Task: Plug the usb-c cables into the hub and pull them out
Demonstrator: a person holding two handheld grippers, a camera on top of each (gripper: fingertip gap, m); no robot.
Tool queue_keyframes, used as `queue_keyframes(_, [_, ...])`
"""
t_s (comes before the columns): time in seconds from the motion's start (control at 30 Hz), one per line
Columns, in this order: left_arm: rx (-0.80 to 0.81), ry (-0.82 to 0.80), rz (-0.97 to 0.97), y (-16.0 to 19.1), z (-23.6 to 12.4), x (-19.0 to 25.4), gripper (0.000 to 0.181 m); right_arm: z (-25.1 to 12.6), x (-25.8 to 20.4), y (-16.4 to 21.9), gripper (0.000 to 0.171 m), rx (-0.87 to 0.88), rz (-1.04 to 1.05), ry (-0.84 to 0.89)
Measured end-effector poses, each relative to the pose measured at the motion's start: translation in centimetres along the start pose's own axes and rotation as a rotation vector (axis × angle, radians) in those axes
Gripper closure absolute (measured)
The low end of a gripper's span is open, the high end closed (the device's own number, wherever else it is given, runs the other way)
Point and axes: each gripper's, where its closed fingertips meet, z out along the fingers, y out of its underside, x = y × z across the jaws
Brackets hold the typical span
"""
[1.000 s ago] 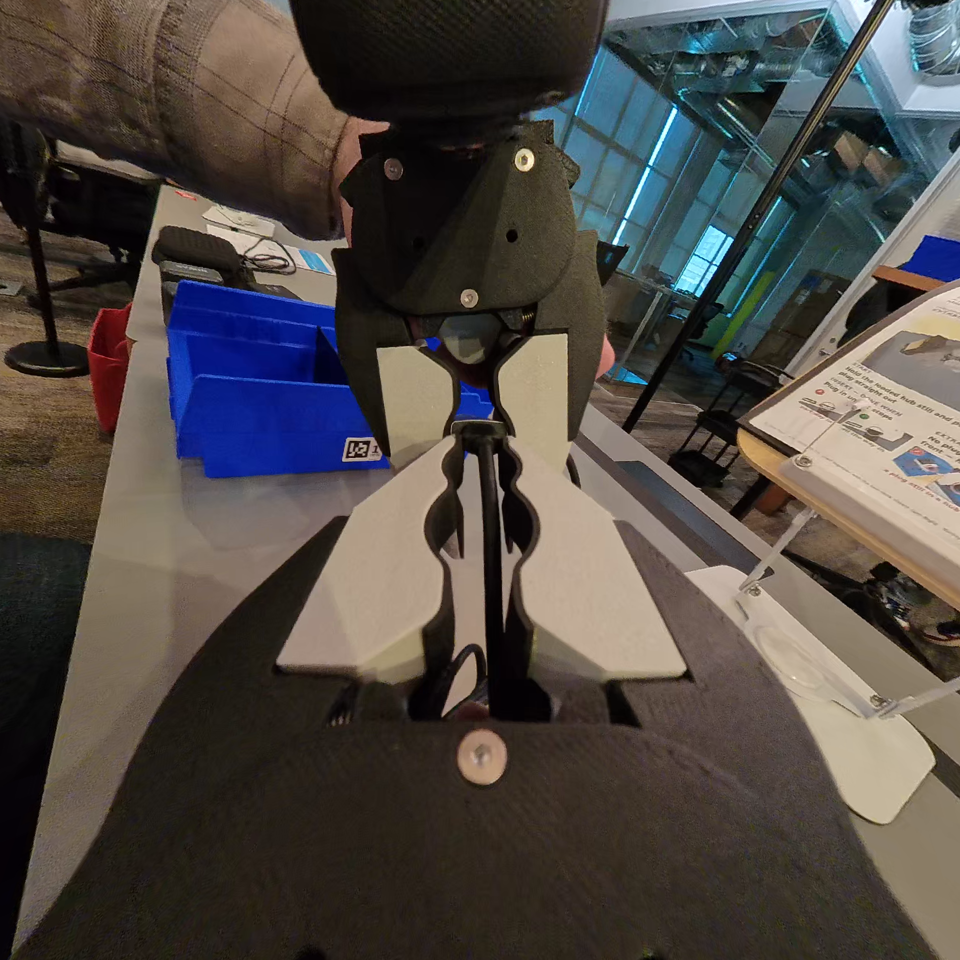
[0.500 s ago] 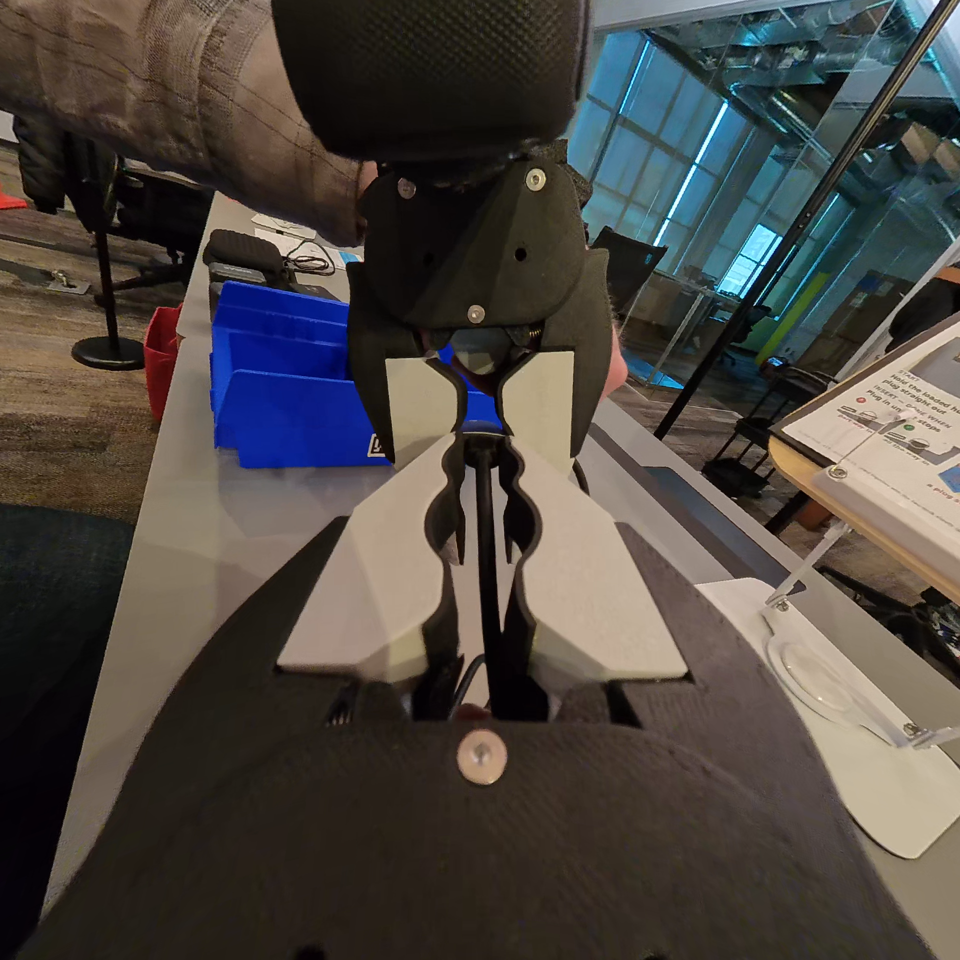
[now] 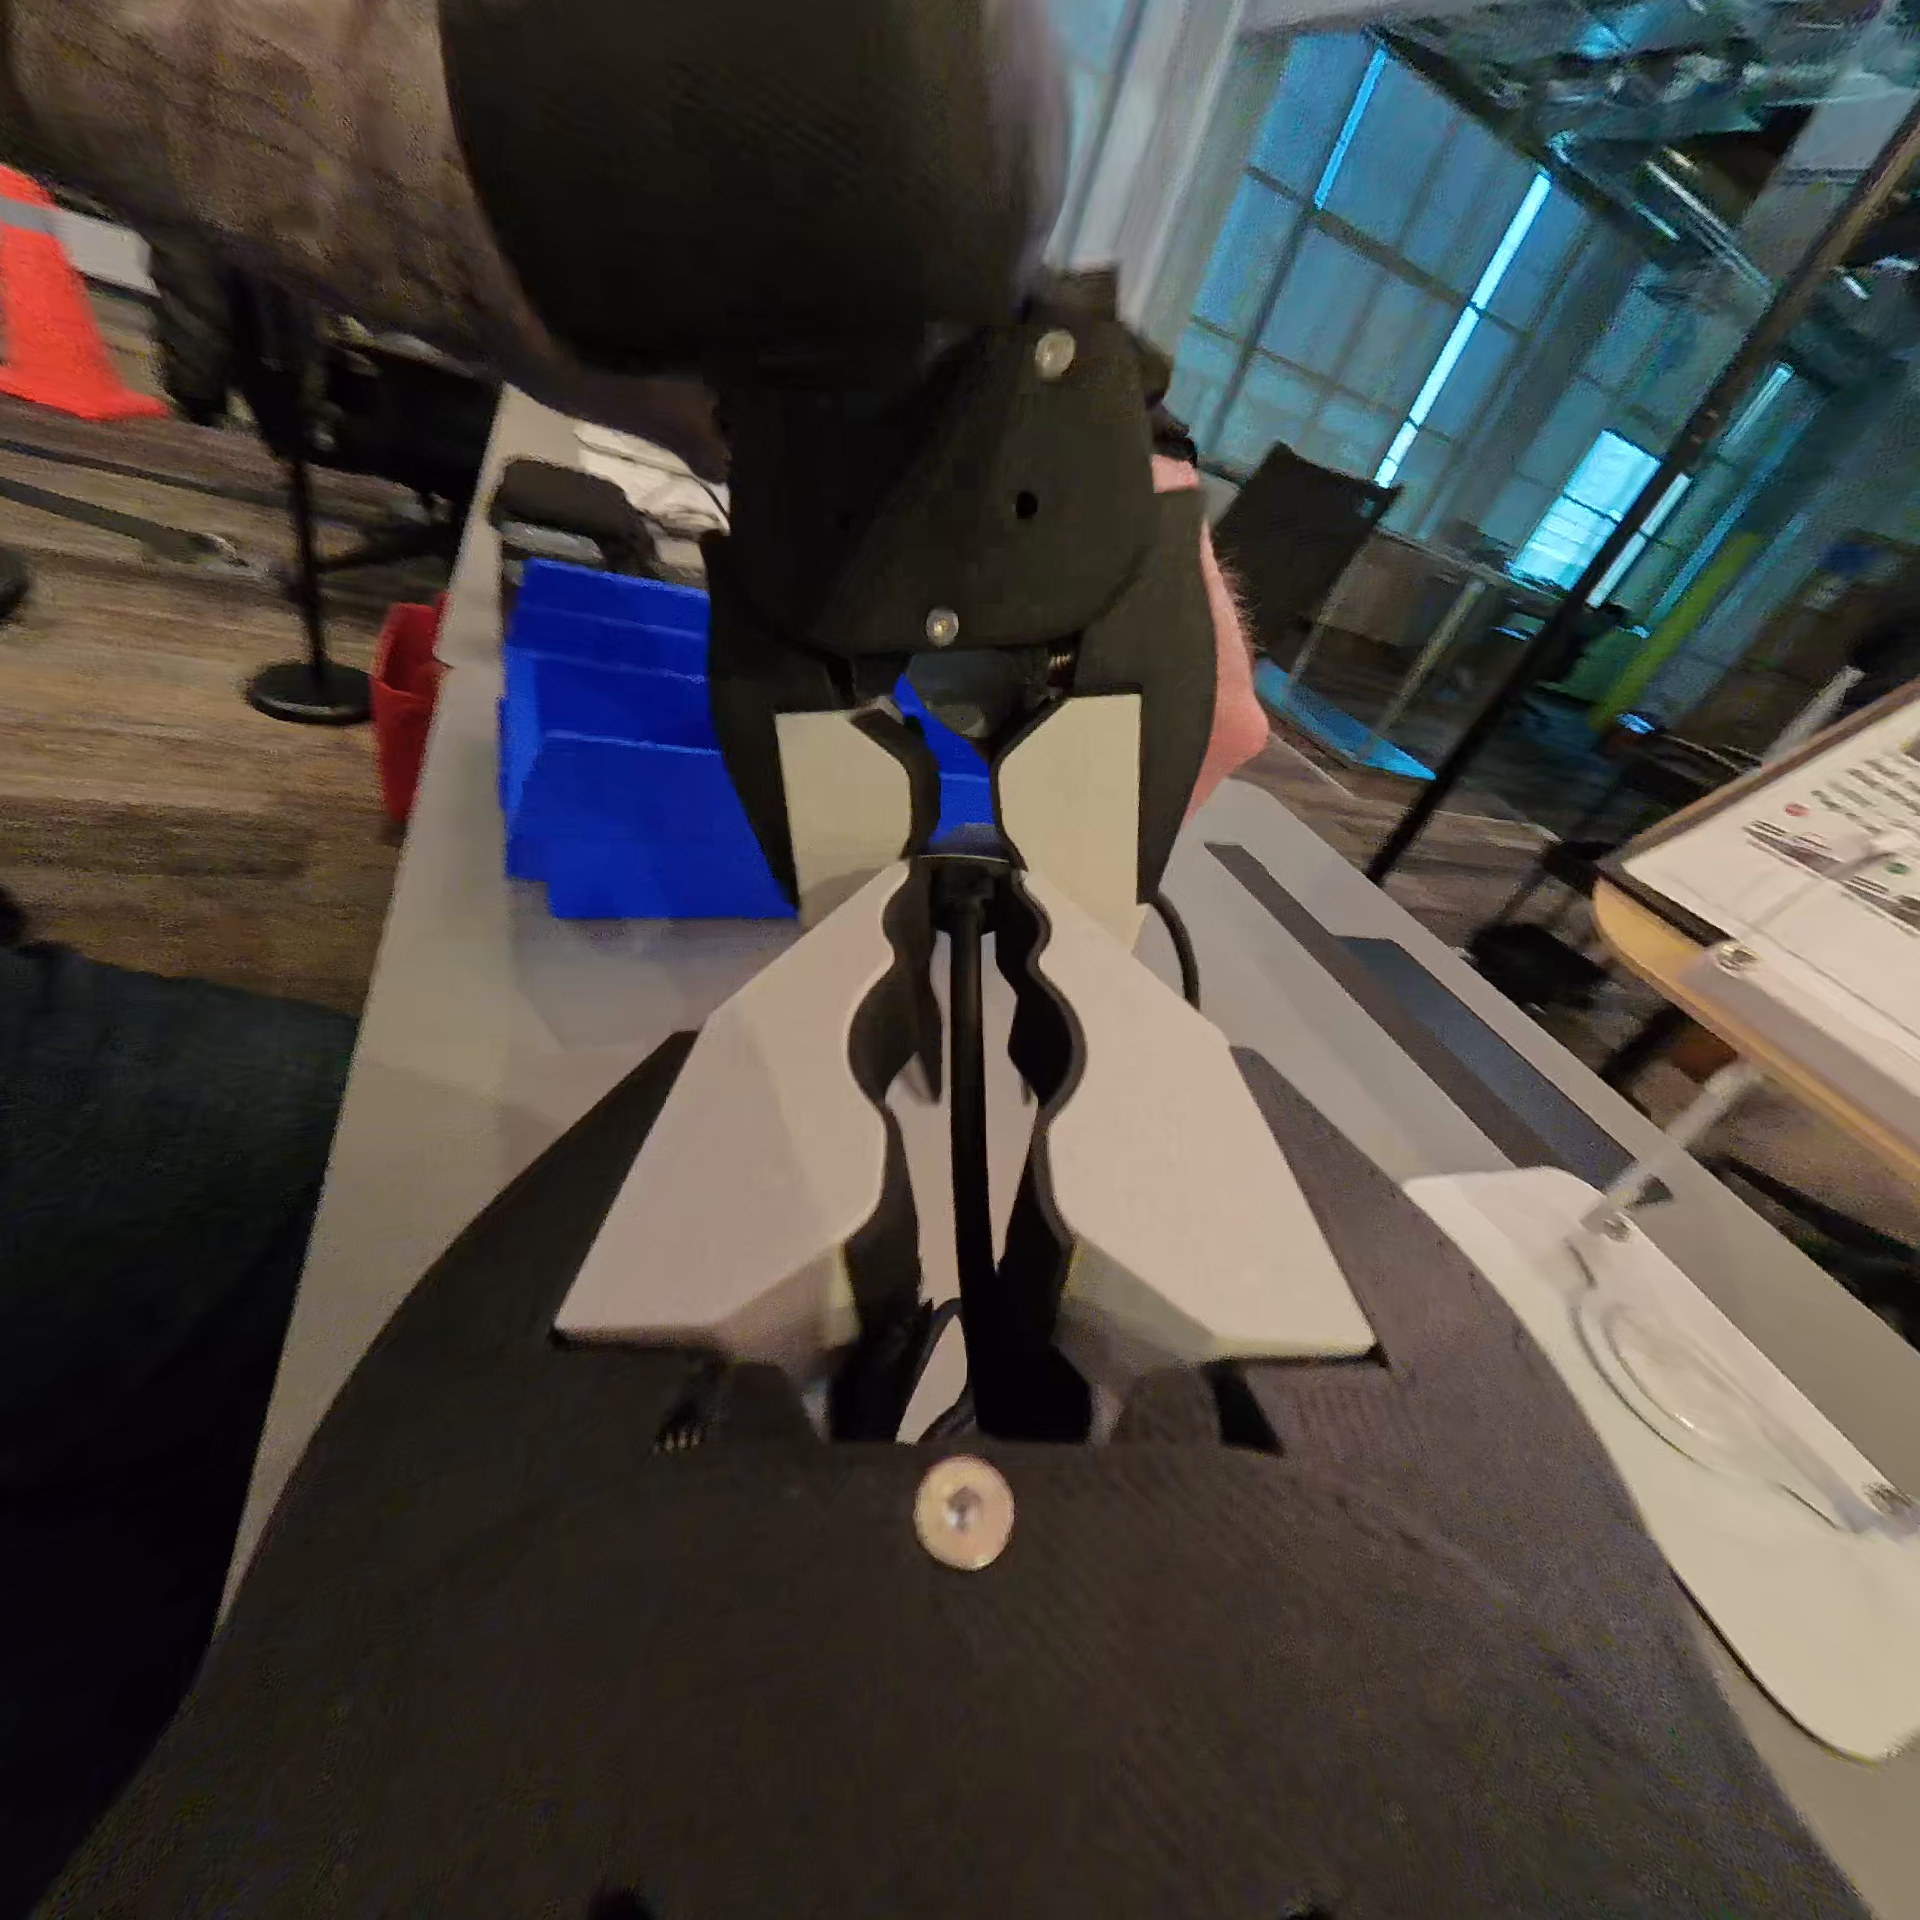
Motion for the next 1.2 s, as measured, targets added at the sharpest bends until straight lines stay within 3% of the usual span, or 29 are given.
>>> queue_keyframes(0.03, [-0.072, -0.033, 0.019, 1.4, 0.0, -0.4, 0.16, -0.9, 0.2, -0.8, 0.162, 0.059, 0.036, -0.026])
queue_keyframes(0.07, [-0.108, -0.044, 0.006, 2.9, -0.1, -0.7, 0.16, -1.8, 1.1, -1.1, 0.162, 0.081, 0.067, -0.005])
queue_keyframes(0.13, [-0.035, -0.021, -0.066, 2.4, -1.0, -0.3, 0.161, -2.6, 2.6, -0.5, 0.162, 0.034, 0.028, 0.064])
queue_keyframes(0.3, [-0.095, -0.086, -0.04, 2.4, -1.9, -1.6, 0.161, -2.6, 2.7, -1.8, 0.161, 0.038, 0.057, 0.06])
queue_keyframes(0.6, [-0.036, -0.121, -0.134, 3.0, -1.5, -0.2, 0.161, -4.6, 2.3, -4.7, 0.161, -0.048, 0.074, 0.014])
queue_keyframes(0.87, [-0.011, -0.143, -0.15, 3.1, -1.3, 1.0, 0.161, -13.6, 6.0, -9.9, 0.161, -0.007, 0.138, 0.046])
queue_keyframes(1.2, [0.015, -0.155, -0.178, 3.2, -1.0, 1.5, 0.161, -22.9, 10.2, -9.9, 0.161, -0.025, 0.201, 0.171])
